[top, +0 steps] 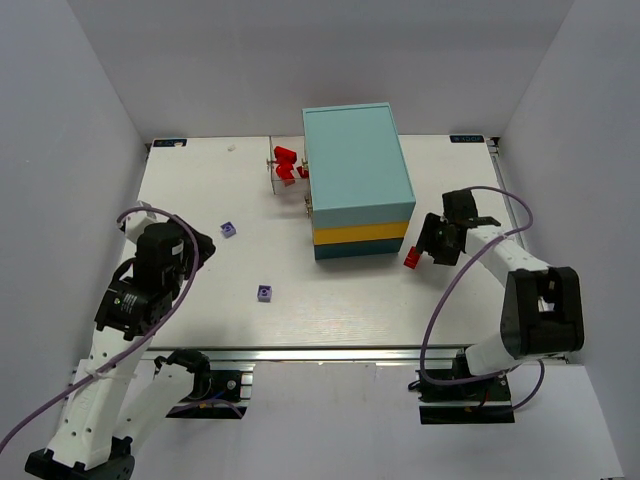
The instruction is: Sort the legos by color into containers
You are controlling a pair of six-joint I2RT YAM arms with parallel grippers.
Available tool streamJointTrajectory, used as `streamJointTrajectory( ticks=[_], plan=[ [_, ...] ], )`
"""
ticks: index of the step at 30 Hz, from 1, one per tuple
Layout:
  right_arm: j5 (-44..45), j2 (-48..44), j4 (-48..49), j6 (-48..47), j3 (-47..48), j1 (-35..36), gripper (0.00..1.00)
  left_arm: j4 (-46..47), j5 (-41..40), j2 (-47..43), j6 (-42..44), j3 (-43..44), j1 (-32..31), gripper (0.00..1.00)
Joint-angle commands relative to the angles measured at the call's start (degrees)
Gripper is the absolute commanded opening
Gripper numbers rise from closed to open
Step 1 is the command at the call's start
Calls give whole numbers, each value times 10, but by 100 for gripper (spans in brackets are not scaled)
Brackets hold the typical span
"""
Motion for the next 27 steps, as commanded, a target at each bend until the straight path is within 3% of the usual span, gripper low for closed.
streamJointTrajectory(
  ticks=[1,10,27],
  plan=[
    [24,21,33,37,38,1,64,-46,-18,-6,-25,-3,2,71],
    [25,100,43,52,85,3,70,-67,-20,-21,-42,-12,2,71],
    [34,139,46,65,70,22,60,-83,-29,-31,-52,-10,2,71]
  ],
)
